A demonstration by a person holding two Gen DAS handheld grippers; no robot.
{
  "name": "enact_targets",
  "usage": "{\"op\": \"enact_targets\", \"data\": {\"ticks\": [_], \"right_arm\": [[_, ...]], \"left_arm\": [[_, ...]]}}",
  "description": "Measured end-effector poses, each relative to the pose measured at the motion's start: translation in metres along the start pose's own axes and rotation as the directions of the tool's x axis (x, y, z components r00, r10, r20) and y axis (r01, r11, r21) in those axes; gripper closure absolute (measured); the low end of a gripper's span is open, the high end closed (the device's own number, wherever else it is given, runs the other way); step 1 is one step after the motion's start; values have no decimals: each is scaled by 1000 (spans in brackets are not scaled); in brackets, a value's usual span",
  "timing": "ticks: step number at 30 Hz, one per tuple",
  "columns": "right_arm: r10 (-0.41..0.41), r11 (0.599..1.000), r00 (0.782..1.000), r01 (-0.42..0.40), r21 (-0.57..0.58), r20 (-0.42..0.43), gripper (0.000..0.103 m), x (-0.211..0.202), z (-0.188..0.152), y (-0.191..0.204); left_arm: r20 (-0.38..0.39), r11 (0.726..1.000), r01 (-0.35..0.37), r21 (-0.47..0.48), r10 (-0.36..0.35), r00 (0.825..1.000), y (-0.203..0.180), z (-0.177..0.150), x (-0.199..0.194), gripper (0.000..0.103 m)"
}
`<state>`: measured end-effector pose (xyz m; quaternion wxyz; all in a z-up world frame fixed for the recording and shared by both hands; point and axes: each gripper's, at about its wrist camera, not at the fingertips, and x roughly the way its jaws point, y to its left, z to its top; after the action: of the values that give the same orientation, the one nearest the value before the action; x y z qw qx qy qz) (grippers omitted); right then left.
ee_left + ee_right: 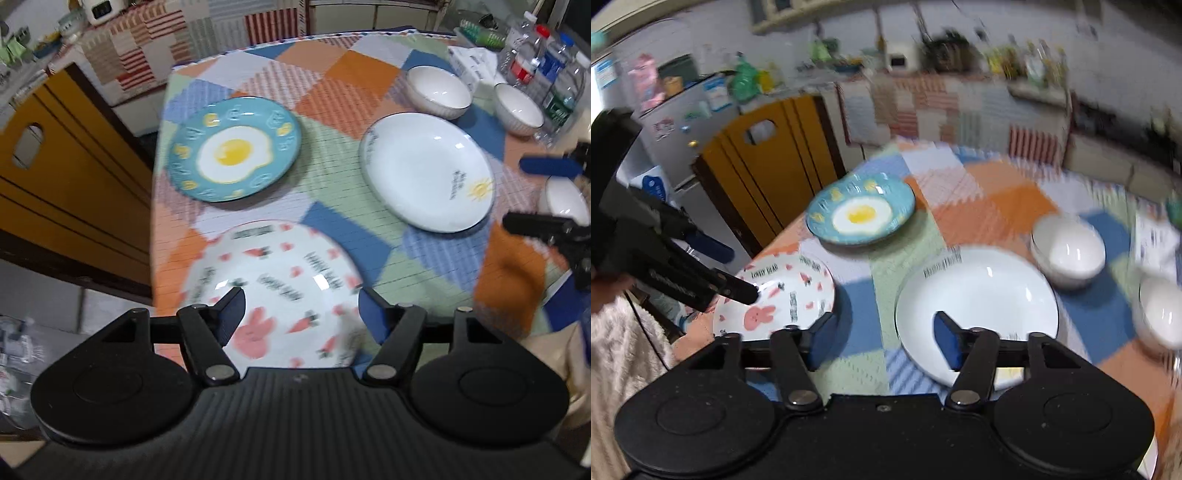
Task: Organize plates and bowls
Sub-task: 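Open the right gripper and move it to the bunny-print plate rim, then close the right gripper on the bunny-print plate rim and lift it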
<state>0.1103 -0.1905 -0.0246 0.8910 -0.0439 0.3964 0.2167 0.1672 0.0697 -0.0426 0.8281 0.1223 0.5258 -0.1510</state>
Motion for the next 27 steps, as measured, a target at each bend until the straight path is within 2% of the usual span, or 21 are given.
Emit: {"op": "enact_targets", "data": {"ticks": [2, 5, 8, 11, 15, 17, 19, 21, 25, 27], "right_arm": [[-25, 997, 998, 30, -66, 62, 32, 2, -5, 10], [-30, 992, 995, 41, -115, 98, 32, 11, -10, 18], [1, 984, 987, 28, -176, 162, 31, 21, -16, 29], [33, 973, 978, 16, -232, 205, 30, 34, -20, 40], [124, 968, 983, -91, -233, 134, 30, 59, -19, 47], [151, 973, 987, -136, -188, 63, 30, 76, -18, 48], [162, 976, 987, -160, -146, 3, 30, 91, -19, 49], [170, 979, 985, -172, -112, -23, 30, 99, -22, 51], [202, 977, 974, -207, -45, -100, 31, 115, -29, 55], [161, 986, 981, -165, -29, -104, 31, 120, -36, 58]], "left_arm": [[35, 999, -43, 31, 42, 998, 9, -8, -3, 32], [45, 993, -80, 85, 76, 996, 23, -17, 1, 25], [26, 997, -42, 64, 40, 999, 42, -21, 11, 24], [40, 999, 2, 42, -4, 999, 60, -24, 20, 24], [76, 999, 30, 36, -33, 997, 76, -26, 35, 24], [111, 994, 54, 99, -65, 992, 76, -28, 40, 24], [123, 987, 40, 154, -60, 991, 73, -30, 47, 24], [105, 983, 47, 178, -67, 992, 73, -29, 56, 24], [21, 986, 98, 135, -102, 995, 85, -28, 80, 24], [-8, 988, 100, 120, -100, 995, 91, -30, 91, 24]]}}
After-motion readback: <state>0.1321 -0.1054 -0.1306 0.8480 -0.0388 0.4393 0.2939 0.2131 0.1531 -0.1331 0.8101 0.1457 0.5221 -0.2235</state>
